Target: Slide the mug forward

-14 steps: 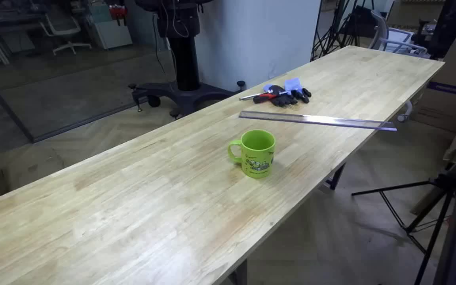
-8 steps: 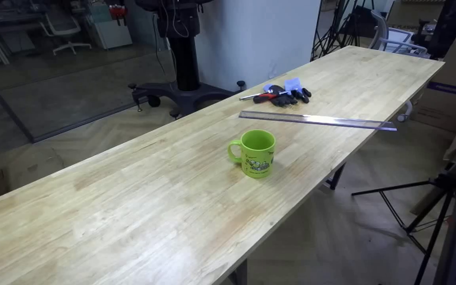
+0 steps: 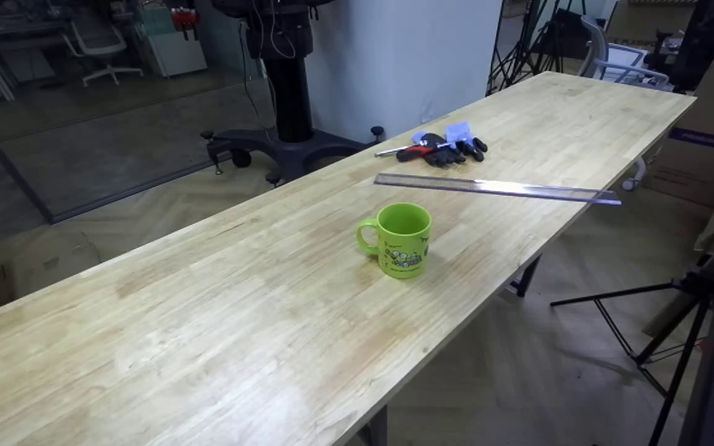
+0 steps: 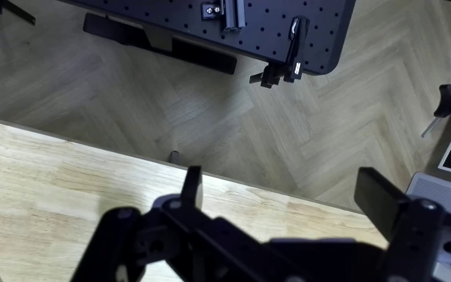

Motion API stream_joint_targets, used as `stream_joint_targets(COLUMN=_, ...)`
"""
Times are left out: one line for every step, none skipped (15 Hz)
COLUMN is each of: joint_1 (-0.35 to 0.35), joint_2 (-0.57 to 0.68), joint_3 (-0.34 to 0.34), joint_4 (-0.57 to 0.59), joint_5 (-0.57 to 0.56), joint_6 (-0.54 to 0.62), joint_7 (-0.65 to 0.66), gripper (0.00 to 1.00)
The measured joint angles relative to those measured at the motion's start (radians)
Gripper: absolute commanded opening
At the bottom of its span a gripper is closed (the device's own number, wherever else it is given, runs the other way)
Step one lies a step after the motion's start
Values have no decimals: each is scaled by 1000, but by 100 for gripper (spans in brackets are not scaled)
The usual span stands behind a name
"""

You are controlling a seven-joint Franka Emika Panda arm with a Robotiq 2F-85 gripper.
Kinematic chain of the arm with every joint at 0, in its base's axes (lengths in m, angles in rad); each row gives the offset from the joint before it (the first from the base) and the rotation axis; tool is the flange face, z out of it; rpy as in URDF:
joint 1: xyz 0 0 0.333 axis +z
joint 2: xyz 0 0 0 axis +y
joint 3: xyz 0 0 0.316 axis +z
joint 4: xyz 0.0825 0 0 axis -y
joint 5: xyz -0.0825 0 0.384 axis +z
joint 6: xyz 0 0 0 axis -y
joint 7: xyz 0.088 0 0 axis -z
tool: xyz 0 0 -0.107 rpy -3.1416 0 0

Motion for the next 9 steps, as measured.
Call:
stream_joint_targets(joint_1=-9, joint_2=0, joint_3=8, joint_4=-3, joint_5=-10, joint_6=22, joint_7=4, gripper=100)
stream_joint_targets(joint_1=-24, joint_2=0, joint_3=18, joint_4=-11, joint_5=-31, joint_6=65, joint_7=13, gripper=100)
stream_joint_targets(joint_1=-44, joint_2=0, joint_3=28, joint_4=-23, joint_5=-57, joint_6=120, joint_7=23, gripper=100)
stream_joint_targets(joint_1=-64, joint_2=1, joint_3=34, joint_4=-39, joint_5=-84, joint_6=179, joint_7=30, gripper=100)
stream_joint_targets(joint_1=-85, joint_2=2, joint_3=34, joint_4=-59, joint_5=-106, joint_6=244, joint_7=40, gripper=100)
stream_joint_targets(joint_1=-107, joint_2=3, joint_3=33, joint_4=-82, joint_5=-119, joint_6=311, joint_7=51, gripper=100)
stream_joint_targets(joint_1=-131, joint_2=7, joint_3=30, joint_4=-107, joint_5=-127, joint_6=382, joint_7=64, gripper=100)
stream_joint_targets(joint_1=-154, joint_2=14, joint_3=27, joint_4=-133, joint_5=-130, joint_6=451, joint_7=77, gripper=100)
stream_joint_targets(joint_1=-176, joint_2=24, joint_3=21, joint_4=-157, joint_5=-131, joint_6=514, joint_7=85, gripper=100)
